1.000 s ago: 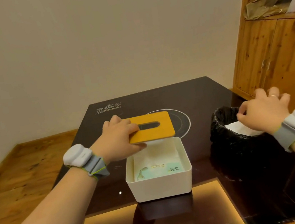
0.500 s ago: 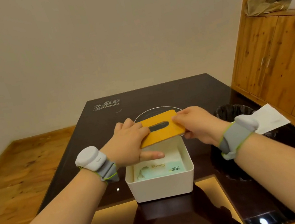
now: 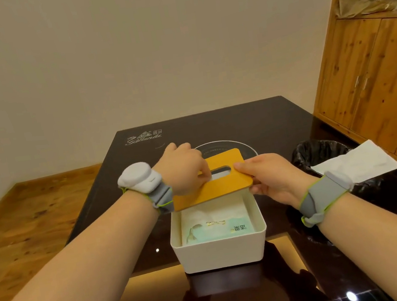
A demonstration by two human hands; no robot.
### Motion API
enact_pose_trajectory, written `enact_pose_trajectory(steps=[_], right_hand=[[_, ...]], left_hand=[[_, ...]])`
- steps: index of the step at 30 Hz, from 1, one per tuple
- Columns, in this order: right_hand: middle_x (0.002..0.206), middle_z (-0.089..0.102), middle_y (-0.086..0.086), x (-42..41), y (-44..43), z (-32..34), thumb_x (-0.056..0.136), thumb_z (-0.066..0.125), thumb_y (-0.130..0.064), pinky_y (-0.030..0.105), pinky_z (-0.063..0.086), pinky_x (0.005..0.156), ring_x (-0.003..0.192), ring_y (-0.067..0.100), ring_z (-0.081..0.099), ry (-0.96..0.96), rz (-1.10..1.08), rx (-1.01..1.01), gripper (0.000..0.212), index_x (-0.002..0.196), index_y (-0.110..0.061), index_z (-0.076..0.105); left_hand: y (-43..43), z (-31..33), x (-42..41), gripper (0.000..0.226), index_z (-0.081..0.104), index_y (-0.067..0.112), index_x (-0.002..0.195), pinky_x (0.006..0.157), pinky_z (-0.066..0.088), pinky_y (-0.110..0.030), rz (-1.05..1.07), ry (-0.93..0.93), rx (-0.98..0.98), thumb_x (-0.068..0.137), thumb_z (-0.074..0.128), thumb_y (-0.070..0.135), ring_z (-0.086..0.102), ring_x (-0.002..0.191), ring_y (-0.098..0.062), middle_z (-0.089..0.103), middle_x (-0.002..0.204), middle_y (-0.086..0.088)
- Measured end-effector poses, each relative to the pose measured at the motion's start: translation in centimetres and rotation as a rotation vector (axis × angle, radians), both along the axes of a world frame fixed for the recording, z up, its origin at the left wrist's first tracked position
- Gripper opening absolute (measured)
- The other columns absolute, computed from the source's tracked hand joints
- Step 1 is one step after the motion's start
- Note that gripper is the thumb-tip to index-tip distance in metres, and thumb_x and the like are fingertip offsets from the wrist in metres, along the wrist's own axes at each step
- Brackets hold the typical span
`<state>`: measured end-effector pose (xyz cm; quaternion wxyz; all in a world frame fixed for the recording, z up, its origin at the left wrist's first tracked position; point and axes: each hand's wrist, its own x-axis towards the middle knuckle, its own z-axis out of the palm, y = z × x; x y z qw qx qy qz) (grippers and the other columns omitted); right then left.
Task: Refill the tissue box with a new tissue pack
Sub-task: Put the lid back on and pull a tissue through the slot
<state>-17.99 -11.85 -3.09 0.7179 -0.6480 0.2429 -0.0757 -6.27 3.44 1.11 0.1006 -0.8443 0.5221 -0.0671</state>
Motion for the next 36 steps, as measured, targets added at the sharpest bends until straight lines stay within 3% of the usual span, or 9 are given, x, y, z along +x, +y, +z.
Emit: enact_pose_trajectory(steps=[5,10,13,16,21,24,27,30,36], right_hand=[[0.06,0.06,0.001,0.0,0.2,-0.3,0.093,0.062,-0.017,0.018,0.037,0.035,0.054,0.013,0.051,0.045,0.008,0.033,0.014,0.082,-0.009,0.064],[0.071,0.065,0.005,-0.1,0.1,-0.7,0.095,0.059,-0.016,0.017,0.041,0.034,0.051,0.011,0.059,0.001,0.011,0.151,0.01,0.091,-0.008,0.063],[0.067,0.067,0.002,-0.2,0.0,-0.8,0.096,0.056,-0.016,0.018,0.042,0.036,0.046,0.008,0.059,-0.039,0.04,0.127,0.012,0.092,-0.009,0.065],[0.06,0.068,0.0,-0.3,-0.1,-0.9,0.097,0.055,-0.016,0.018,0.043,0.036,0.046,0.009,0.056,-0.081,0.063,0.093,0.018,0.086,-0.009,0.067],[0.05,0.055,0.0,-0.2,0.0,-1.1,0.097,0.054,-0.015,0.019,0.039,0.033,0.039,0.008,0.047,-0.088,0.087,-0.02,0.021,0.082,-0.005,0.064],[0.049,0.053,-0.001,-0.4,0.1,-1.1,0.098,0.053,-0.014,0.02,0.039,0.034,0.04,0.009,0.046,-0.078,0.1,-0.039,0.021,0.083,-0.005,0.064],[0.055,0.054,0.001,-0.4,0.3,-1.1,0.098,0.051,-0.013,0.02,0.04,0.035,0.044,0.01,0.045,-0.085,0.103,-0.042,0.018,0.102,-0.004,0.067],[0.059,0.053,0.002,-0.5,0.3,-1.1,0.099,0.051,-0.013,0.02,0.04,0.035,0.045,0.01,0.045,-0.091,0.108,-0.036,0.023,0.114,-0.002,0.065],[0.055,0.051,0.001,-0.9,0.4,-1.3,0.1,0.049,-0.013,0.019,0.039,0.036,0.043,0.009,0.044,-0.1,0.116,-0.044,0.026,0.114,0.002,0.064]], left_hand=[[-0.8,0.2,0.4,0.022,0.075,0.028,0.094,0.081,0.033,-0.031,0.038,0.023,0.029,0.086,0.06,0.041,0.059,0.092,-0.022,0.068,0.091,0.008],[-0.9,0.0,1.5,0.014,0.076,0.032,0.09,0.068,0.043,-0.025,0.131,0.122,-0.008,0.082,0.066,0.036,0.055,0.075,-0.017,0.065,0.081,0.013],[-0.9,-0.1,1.8,0.016,0.076,0.037,0.096,0.072,0.049,-0.027,0.108,0.145,0.003,0.085,0.064,0.04,0.05,0.075,-0.013,0.063,0.085,0.015],[-1.3,0.1,1.8,0.019,0.076,0.034,0.097,0.077,0.054,-0.031,0.125,0.121,0.084,0.086,0.061,0.04,0.059,0.079,-0.018,0.07,0.093,0.011],[-2.3,0.3,1.6,0.022,0.065,0.023,0.07,0.066,0.047,-0.028,0.17,0.116,0.281,0.087,0.057,0.034,0.051,0.063,-0.025,0.06,0.069,0.001],[-2.3,0.2,1.5,0.013,0.069,0.025,0.08,0.064,0.044,-0.025,0.149,0.21,0.267,0.088,0.059,0.024,0.049,0.064,-0.023,0.06,0.071,-0.001],[-1.9,0.2,1.4,0.016,0.076,0.02,0.095,0.065,0.043,-0.023,0.147,0.297,0.18,0.085,0.063,0.018,0.052,0.062,-0.014,0.063,0.073,0.004],[-1.3,0.1,1.6,0.014,0.075,0.019,0.095,0.06,0.041,-0.021,0.147,0.355,0.123,0.086,0.064,0.019,0.048,0.057,-0.007,0.056,0.067,0.01],[0.1,-0.1,1.7,0.011,0.075,0.022,0.09,0.049,0.034,-0.017,0.145,0.407,-0.003,0.085,0.067,0.028,0.047,0.054,-0.007,0.052,0.058,0.012]])
